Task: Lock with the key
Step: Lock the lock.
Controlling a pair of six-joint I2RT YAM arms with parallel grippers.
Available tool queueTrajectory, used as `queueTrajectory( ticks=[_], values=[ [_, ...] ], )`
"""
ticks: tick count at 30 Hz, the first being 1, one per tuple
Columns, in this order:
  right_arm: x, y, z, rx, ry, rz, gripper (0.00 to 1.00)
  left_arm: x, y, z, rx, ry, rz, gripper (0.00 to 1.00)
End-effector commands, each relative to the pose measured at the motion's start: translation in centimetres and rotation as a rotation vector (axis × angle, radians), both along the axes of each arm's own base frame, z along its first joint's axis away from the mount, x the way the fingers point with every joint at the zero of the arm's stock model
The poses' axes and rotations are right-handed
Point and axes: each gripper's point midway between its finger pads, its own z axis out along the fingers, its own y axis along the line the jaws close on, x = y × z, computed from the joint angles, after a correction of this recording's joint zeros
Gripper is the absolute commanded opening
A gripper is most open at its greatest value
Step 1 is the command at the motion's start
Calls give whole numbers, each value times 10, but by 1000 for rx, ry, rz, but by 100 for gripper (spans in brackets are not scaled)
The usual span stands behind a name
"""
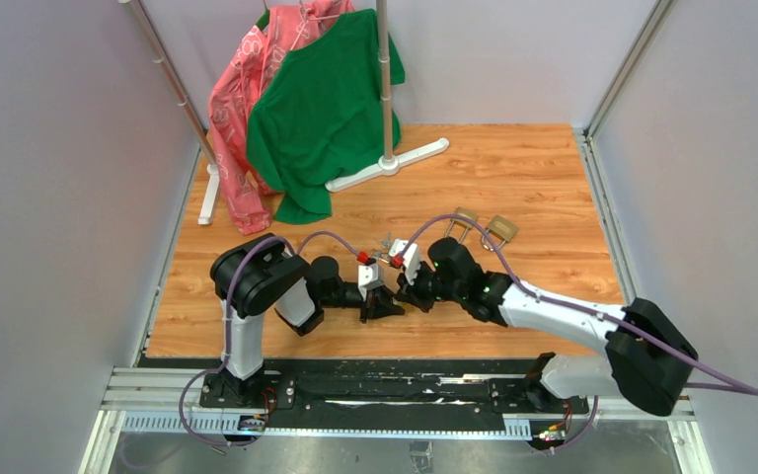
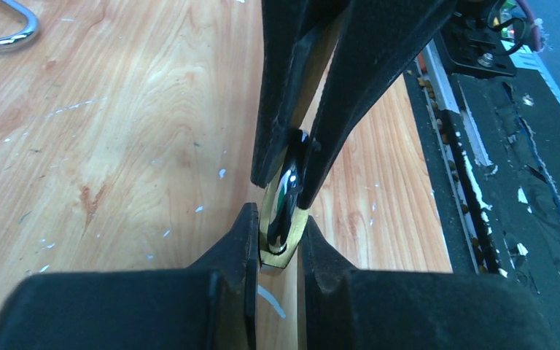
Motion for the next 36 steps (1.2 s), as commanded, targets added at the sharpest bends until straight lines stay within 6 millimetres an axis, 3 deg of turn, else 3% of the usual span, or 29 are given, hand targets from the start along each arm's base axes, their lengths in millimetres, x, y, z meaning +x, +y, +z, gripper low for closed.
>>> queueTrajectory(
  ticks=[1, 11, 17, 20, 25, 30, 33, 36],
  values=[
    [-62, -58, -78, -184, 301, -187, 0, 27, 1, 11, -28, -43, 115, 0],
    [-57, -73, -94, -146, 269, -310, 0, 23, -9, 11, -24, -36, 44, 0],
    [-64, -81, -103, -101, 268, -376, 0, 16, -8, 14, -14, -7, -37, 0],
    [-66, -80, -108, -116, 263, -368, 0, 24, -7, 16, 12, 1, -23, 0],
    [-65, -76, -113, -105, 173, -322, 0, 36, 13, -10, 230, -53, 43, 0],
    [-71, -72, -124, -117, 112, -227, 0, 39, 22, -6, 263, -76, 87, 0],
    [-72, -64, -135, -130, 80, -160, 0, 31, 35, -13, 318, -92, 88, 0],
    [-74, -52, -144, -126, 92, -108, 0, 36, 42, -11, 335, -131, 108, 0]
  ],
)
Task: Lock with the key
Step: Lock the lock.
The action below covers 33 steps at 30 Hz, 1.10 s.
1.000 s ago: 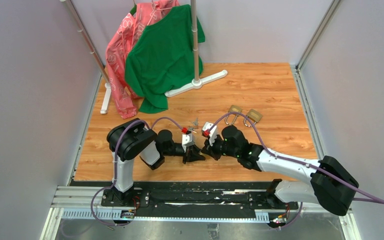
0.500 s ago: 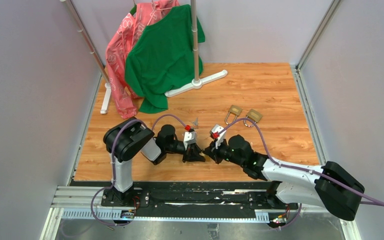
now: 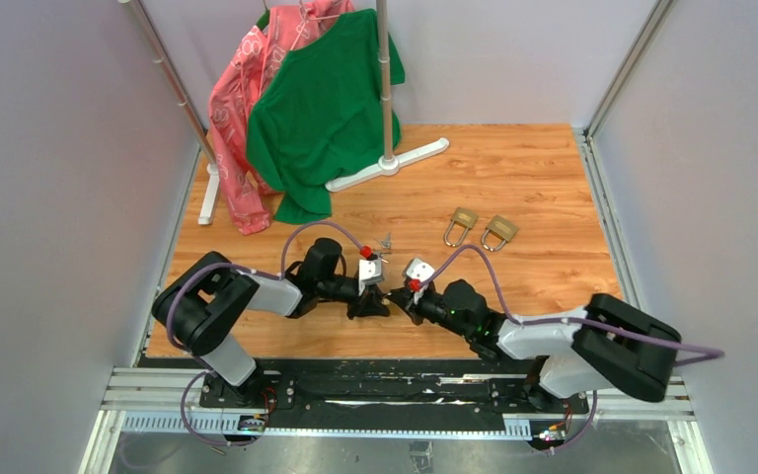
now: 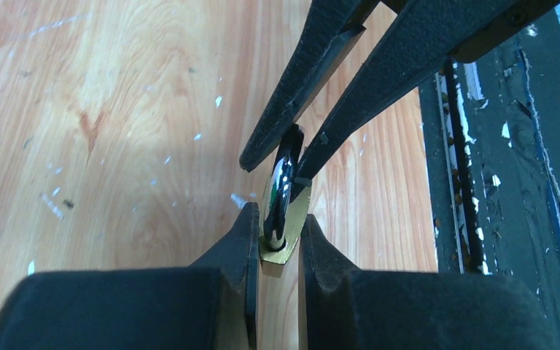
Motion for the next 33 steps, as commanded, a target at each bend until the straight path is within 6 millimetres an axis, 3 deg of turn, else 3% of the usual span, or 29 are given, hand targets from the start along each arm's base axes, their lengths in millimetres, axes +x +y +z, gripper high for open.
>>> queueTrajectory(
  ticks=[1, 4, 10, 16, 19, 23, 28, 33],
  values=[
    [-68, -56, -136, -423, 306, 127, 0, 48, 20, -10, 121, -193, 178, 0],
    [-70, -53, -142, -444, 295, 164, 0, 49, 28, -12, 155, -218, 176, 0],
    [-69, -63, -131, -466, 286, 134, 0, 41, 40, 3, 161, -215, 171, 0],
    [-62, -67, -142, -519, 279, 94, 0, 55, 37, -9, 162, -210, 236, 0],
    [-57, -58, -130, -498, 234, 129, 0, 54, 31, -15, 146, -238, 212, 0],
    [-80, -35, -105, -353, 223, 292, 0, 56, 25, -18, 135, -274, 211, 0],
    [-103, -35, -101, -333, 248, 410, 0, 83, 24, -15, 117, -325, 340, 0],
    [-89, -23, -89, -344, 130, 428, 0, 68, 13, -18, 101, -332, 269, 0]
  ],
)
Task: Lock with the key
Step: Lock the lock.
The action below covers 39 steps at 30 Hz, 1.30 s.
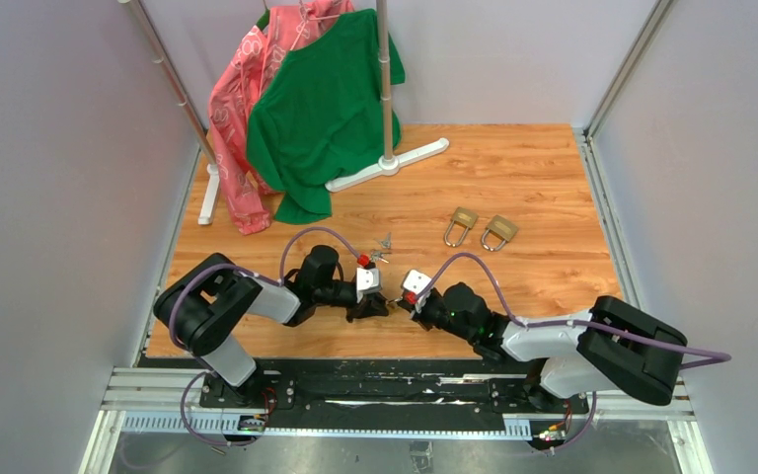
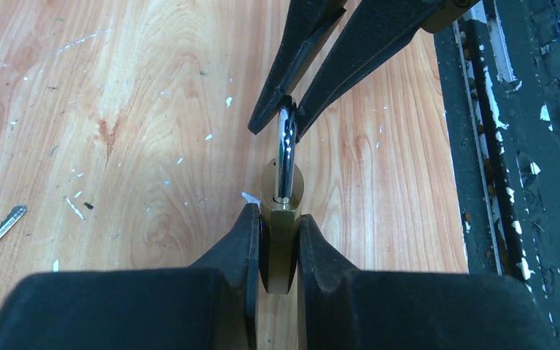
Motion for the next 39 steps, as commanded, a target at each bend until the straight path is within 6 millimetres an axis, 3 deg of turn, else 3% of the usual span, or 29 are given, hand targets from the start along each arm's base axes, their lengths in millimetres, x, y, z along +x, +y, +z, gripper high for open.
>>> queueTrajectory(
  ticks=[1, 5, 8, 17, 23, 26, 33, 39],
  values=[
    [-88, -10, -65, -224, 225, 359, 0, 62, 4, -13, 89, -214, 233, 0],
    [-87, -9, -60, -288, 180, 422, 0, 59, -2, -22, 90, -134, 237, 0],
    [-89, -9, -62, -315, 170, 463, 0, 46, -5, -33, 92, -19, 237, 0],
    [-106, 14, -73, -277, 220, 618, 0, 23, 16, -76, 212, 270, 400, 0],
    [-110, 11, -76, -277, 252, 610, 0, 43, 13, -67, 188, 155, 428, 0],
    [-108, 9, -73, -266, 268, 571, 0, 39, 11, -64, 176, 159, 405, 0],
    [-73, -6, -38, -259, 158, 363, 0, 34, 5, -43, 134, 152, 359, 0],
    [-50, -15, 35, -151, 17, 252, 0, 30, -16, -5, 52, 109, 258, 0]
  ],
)
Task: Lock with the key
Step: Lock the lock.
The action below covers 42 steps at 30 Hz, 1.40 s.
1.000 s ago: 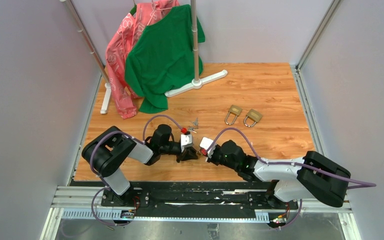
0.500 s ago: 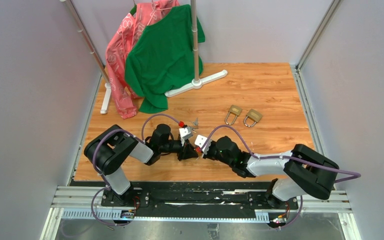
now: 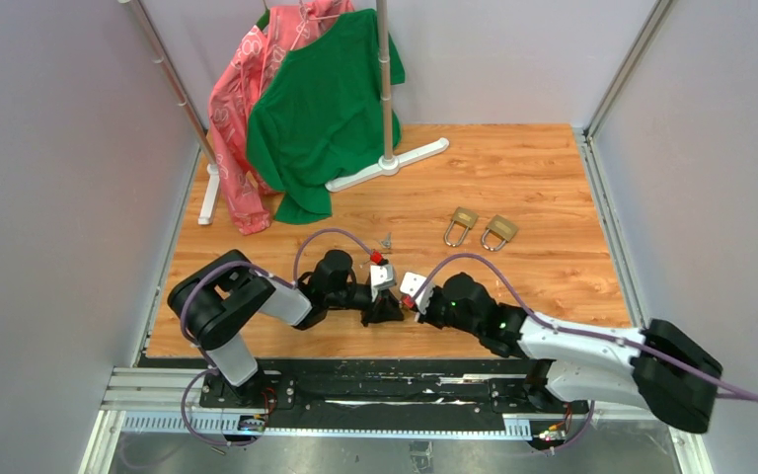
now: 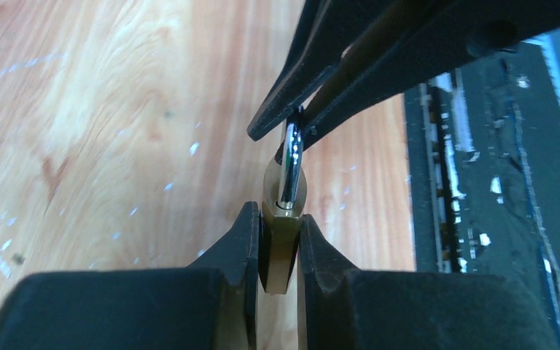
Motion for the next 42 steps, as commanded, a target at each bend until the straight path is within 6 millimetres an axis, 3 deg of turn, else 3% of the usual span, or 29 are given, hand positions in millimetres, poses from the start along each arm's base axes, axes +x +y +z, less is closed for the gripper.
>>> queueTrajectory(
  ticks=[1, 6, 10, 16, 20, 26, 35, 39, 42],
  values=[
    [-51, 5, 25, 45, 94, 183, 0, 38, 7, -1, 88, -40, 159, 0],
    [-54, -3, 50, 12, 96, 188, 0, 32, -4, 43, 44, -123, 41, 0],
    [-56, -5, 68, -22, 106, 199, 0, 28, 2, 62, 91, -189, -21, 0],
    [-59, -5, 90, -28, 119, 208, 15, 19, 1, 95, 56, -282, -85, 0],
    [-62, -8, 107, 14, 104, 207, 20, 10, 4, 100, 61, -288, -111, 0],
    [-59, -4, 116, 39, 99, 199, 29, 4, -1, 110, 41, -314, -143, 0],
    [-56, 0, 106, 12, 119, 190, 40, 3, -5, 115, 30, -324, -153, 0],
    [-44, -12, 111, 13, 46, 125, 62, -3, -1, 115, 19, -343, -175, 0],
    [-42, -22, 125, 42, -39, 136, 70, -6, -1, 118, 9, -352, -186, 0]
  ],
)
